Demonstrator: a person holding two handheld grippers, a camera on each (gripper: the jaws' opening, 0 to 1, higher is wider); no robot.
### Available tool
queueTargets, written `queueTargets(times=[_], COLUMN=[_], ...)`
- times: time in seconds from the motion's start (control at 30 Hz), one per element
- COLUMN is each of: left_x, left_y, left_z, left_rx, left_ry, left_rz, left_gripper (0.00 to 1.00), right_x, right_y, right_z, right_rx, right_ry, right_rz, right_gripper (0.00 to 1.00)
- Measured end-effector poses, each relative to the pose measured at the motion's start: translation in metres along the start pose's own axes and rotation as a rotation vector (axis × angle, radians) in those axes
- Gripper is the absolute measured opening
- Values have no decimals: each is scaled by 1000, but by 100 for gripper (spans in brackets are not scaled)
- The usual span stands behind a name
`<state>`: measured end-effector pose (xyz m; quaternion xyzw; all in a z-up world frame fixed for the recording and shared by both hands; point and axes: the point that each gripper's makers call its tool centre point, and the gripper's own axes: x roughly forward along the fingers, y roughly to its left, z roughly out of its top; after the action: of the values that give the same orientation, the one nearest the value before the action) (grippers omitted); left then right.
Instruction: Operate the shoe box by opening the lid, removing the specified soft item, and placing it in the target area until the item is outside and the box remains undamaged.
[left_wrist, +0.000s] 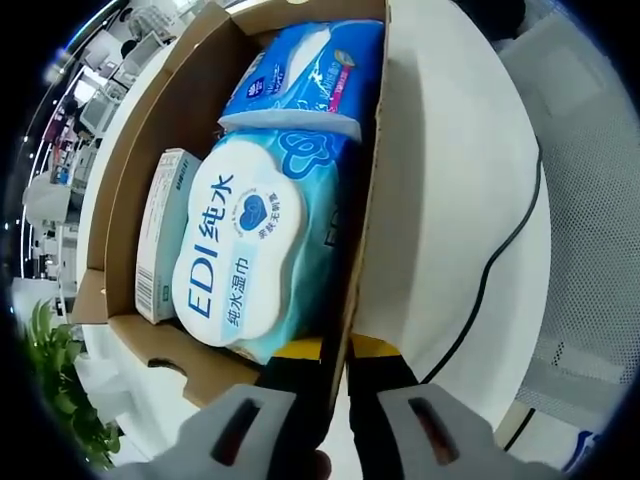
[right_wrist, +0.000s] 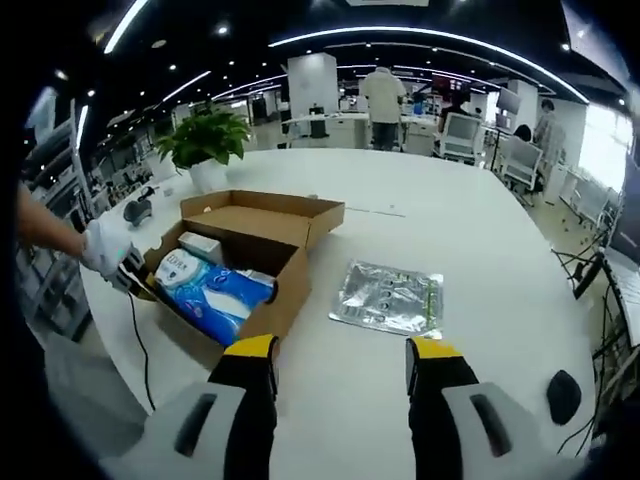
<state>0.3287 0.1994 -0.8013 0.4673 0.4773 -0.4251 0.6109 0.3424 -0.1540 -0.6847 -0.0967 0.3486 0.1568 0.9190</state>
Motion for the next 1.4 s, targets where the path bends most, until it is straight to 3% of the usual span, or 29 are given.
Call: queueTargets(times=[0.1,0.33,0.37,0.43,0.57,0.63,0.77,0.87,0.93,1.0,1.17,1.23,1.3,1.33,1.4], left_x=[0,0,1,1,1,1,0,-1,0,0,0,0,0,0,0], left_y=[0,1,1,1,0,1,0,0,0,0,0,0,0,0,0], left_z=[0,0,0,0,0,0,0,0,0,0,0,1,1,1,1], left_rx=[0,-2,-2,0,-1,-1,2,6,10,6,9,10,9,9,9], left_ry=[0,0,0,-2,-2,-3,-3,-9,-14,-13,-15,-16,-17,-17,-18], left_rz=[3,2,2,4,6,6,5,5,6,4,7,10,13,15,16], left_gripper=[6,6,6,6,6,6,6,6,6,6,6,6,6,6,6], right_x=[-4,-14,-17,-22,-26,-26,-28,-32,-33,-30,-31,-31,-30,-29,-26], right_y=[-7,-2,-3,-8,3,8,24,27,31,35,34,28,7,6,7], right_z=[-6,10,17,28,35,38,48,51,53,48,51,48,42,46,47], right_rx=[-34,58,103,83,36,-25,-8,-23,-32,-33,-68,-141,-259,-295,-288], right_ry=[33,-59,-103,-169,-181,-173,-184,-186,-186,-142,-140,-111,-45,-59,-53], right_rz=[-40,-7,-22,-58,-31,-14,66,67,91,131,119,81,-45,-53,-44], right_gripper=[43,43,45,48,54,54,54,57,62,70,68,62,53,52,52])
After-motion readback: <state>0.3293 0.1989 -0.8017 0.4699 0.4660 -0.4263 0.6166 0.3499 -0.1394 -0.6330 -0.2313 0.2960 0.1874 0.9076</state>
